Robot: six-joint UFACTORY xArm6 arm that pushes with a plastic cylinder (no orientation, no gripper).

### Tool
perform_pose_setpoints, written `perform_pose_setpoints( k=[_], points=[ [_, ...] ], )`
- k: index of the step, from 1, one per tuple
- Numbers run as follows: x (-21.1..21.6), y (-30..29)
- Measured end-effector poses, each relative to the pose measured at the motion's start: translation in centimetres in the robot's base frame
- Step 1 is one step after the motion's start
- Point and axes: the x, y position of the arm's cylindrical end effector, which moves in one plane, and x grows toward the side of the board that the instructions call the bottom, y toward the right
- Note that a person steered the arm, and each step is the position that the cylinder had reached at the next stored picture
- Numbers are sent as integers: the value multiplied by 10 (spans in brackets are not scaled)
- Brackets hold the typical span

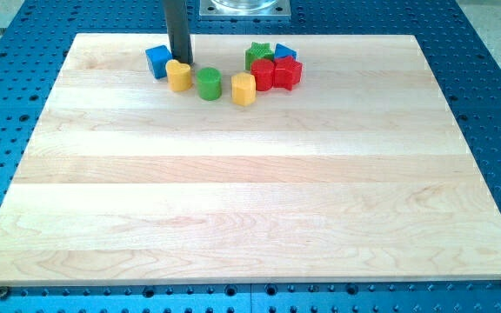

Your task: Push the yellow heart to the bottom left of the blue cube

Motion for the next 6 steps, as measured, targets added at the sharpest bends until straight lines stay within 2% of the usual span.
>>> perform_pose_setpoints(
  k=[1, 2, 6],
  points=[
    [12, 84],
    [47, 108],
    [76, -73]
  ],
)
